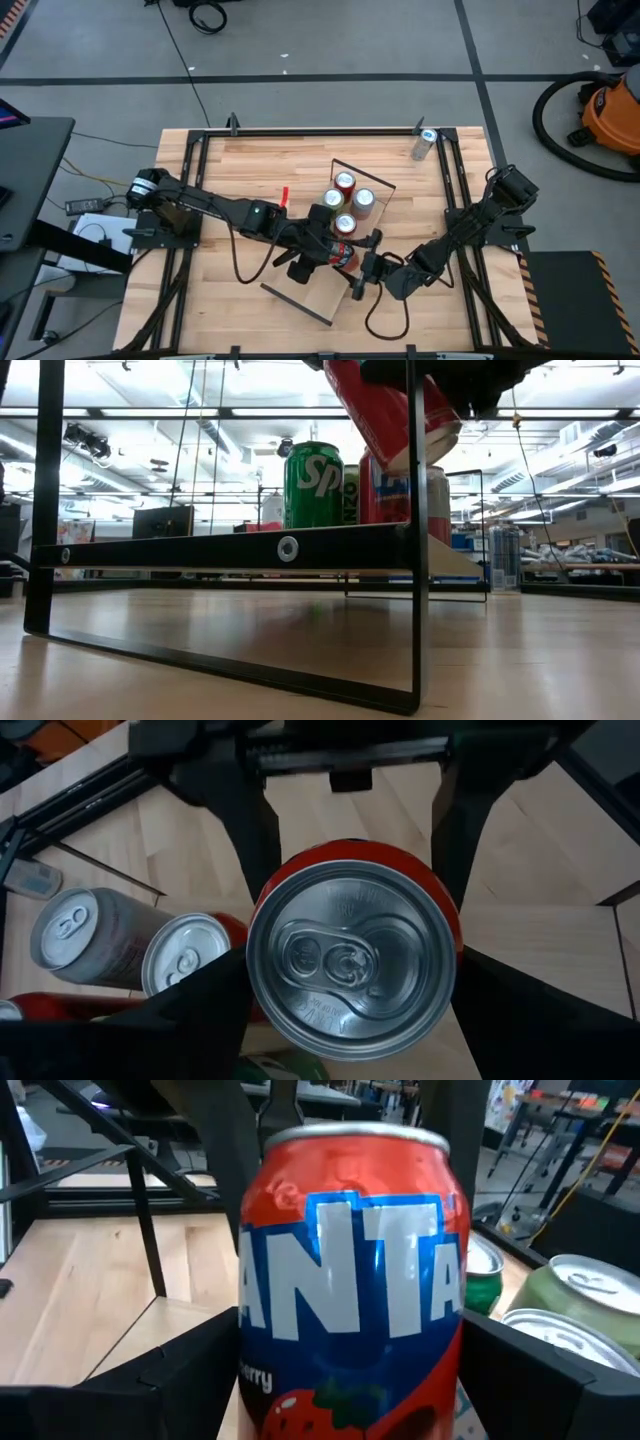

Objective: Place canned beverage on shelf
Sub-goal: Put the red soda can on the shelf

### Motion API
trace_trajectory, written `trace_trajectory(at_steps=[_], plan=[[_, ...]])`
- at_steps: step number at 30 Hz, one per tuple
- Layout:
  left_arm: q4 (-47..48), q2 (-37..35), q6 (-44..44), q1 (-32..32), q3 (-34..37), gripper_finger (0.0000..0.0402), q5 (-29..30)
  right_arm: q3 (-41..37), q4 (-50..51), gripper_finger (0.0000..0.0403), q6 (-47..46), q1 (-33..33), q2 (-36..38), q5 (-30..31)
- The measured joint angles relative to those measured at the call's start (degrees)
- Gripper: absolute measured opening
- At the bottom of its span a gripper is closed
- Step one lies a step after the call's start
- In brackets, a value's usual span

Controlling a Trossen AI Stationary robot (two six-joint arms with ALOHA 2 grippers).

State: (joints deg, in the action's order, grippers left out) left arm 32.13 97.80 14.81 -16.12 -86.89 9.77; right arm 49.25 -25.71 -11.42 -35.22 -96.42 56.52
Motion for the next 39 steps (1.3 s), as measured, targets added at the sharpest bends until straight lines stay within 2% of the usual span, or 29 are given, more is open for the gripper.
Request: trace_trajectory(at_steps=[4, 9, 14, 17, 25, 30, 39], plan=[[0.2, 0.0, -0.1, -0.2, -0.1, 0.0302, 0.2, 0.0, 0.0, 0.0342, -0.6, 0.9, 0.0, -2.0], [0.9, 0.0, -0.2, -0.2, -0.1, 0.0302, 0.2, 0.0, 0.3, 0.0310, -1.0, 1.7, 0.0, -3.7], [1.1, 0.0, -0.5, -0.2, -0.1, 0.0305, 0.4, 0.0, 0.2, 0.0308, -1.0, 1.7, 0.0, -3.9], [1.0, 0.0, -0.4, -0.3, -0.1, 0.0321, 0.6, 0.0, 0.2, 0.0308, -1.0, 1.7, 0.0, -4.0], [0.1, -0.2, -0.3, -0.3, -0.4, 0.0391, 0.6, -0.1, 1.3, 0.0309, -1.8, 1.8, -0.1, -5.0], [4.1, -0.2, -2.0, -1.1, -0.4, 0.0396, 0.9, -0.1, 3.4, 0.0310, -4.4, 1.8, -0.1, -4.2], [13.8, -0.9, -6.1, -2.8, -0.3, 0.0396, 9.3, -4.0, -0.9, 0.0310, -7.9, 2.1, -0.1, -3.7]])
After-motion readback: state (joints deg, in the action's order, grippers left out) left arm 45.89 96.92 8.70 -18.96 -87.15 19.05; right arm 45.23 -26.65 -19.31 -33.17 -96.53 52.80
